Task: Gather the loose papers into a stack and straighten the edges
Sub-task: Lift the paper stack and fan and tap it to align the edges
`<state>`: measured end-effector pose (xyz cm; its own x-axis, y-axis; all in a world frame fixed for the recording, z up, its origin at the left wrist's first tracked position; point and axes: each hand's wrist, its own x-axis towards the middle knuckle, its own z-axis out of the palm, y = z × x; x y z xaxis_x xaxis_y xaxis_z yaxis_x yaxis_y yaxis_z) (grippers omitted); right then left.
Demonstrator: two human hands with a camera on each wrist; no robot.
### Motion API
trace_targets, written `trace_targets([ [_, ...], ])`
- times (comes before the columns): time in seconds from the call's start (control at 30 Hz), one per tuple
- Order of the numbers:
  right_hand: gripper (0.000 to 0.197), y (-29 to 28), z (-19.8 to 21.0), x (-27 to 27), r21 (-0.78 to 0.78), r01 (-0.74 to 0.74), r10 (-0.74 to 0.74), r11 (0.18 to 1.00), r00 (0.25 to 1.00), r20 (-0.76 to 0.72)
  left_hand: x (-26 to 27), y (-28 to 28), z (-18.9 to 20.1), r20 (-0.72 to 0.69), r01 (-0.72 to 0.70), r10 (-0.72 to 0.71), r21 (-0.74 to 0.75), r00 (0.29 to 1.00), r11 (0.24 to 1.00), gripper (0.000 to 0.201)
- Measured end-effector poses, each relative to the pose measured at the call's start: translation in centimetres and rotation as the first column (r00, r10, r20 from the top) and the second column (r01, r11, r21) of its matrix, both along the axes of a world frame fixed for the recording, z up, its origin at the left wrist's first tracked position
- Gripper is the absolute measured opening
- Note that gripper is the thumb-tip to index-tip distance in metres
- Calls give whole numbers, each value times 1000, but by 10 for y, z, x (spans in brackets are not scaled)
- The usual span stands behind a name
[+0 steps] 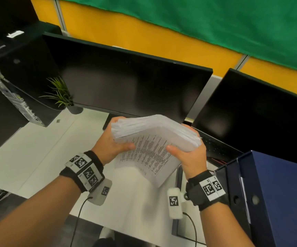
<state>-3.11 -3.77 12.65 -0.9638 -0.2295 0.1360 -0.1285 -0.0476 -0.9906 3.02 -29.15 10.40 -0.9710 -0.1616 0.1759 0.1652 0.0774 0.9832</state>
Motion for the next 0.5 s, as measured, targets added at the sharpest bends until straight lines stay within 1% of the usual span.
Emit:
trace_targets([
  [0.1, 72, -3, 1, 2, -59, 35, -33, 998, 999, 35, 1, 5, 1, 48, 9, -9, -7, 999, 1000, 90],
  [0.13, 64, -3, 3, 2, -58, 51, -49, 997, 999, 23, 1, 5, 2, 48, 1, 0, -20, 999, 1000, 89],
  [0.2, 35, -5, 6, 4, -35, 90, -90, 995, 996, 1, 3, 2, 2, 54, -30, 33, -45, 998, 999, 88],
  [0.23, 25, -5, 9, 4, -18, 113, -113, 993, 994, -6, 3, 1, 8, 49, -73, 75, -45, 996, 996, 84],
  [0.27, 21, -6, 13, 5, 4, 120, -120, 993, 993, -10, 7, 0, 17, 20, -135, 136, -53, 990, 989, 82],
  [0.3, 19, -8, 19, 4, 27, 117, -116, 993, 993, -20, 9, -2, 29, -47, -220, 216, -110, 975, 969, 83],
  [0.33, 16, -10, 25, 3, 55, 112, -110, 992, 993, -47, 11, -2, 44, -139, -305, 279, -228, 950, 925, 85],
  [0.37, 13, -13, 32, 3, 101, 106, -95, 989, 990, -101, 14, -1, 61, -238, -372, 299, -383, 924, 845, 88],
  [0.4, 8, -18, 41, 3, 169, 94, -63, 981, 982, -179, 15, 3, 79, -305, -394, 263, -545, 915, 740, 90],
  [0.43, 8, -25, 50, 5, 242, 79, -13, 967, 965, -261, 15, 8, 95, -293, -354, 203, -699, 934, 621, 90],
  [0.47, 9, -32, 59, 6, 300, 66, 38, 952, 945, -326, 13, 14, 107, -219, -266, 152, -825, 964, 498, 85],
  [0.5, 9, -41, 68, 7, 330, 47, 81, 943, 928, -364, 10, 21, 112, -141, -175, 114, -906, 983, 386, 71],
])
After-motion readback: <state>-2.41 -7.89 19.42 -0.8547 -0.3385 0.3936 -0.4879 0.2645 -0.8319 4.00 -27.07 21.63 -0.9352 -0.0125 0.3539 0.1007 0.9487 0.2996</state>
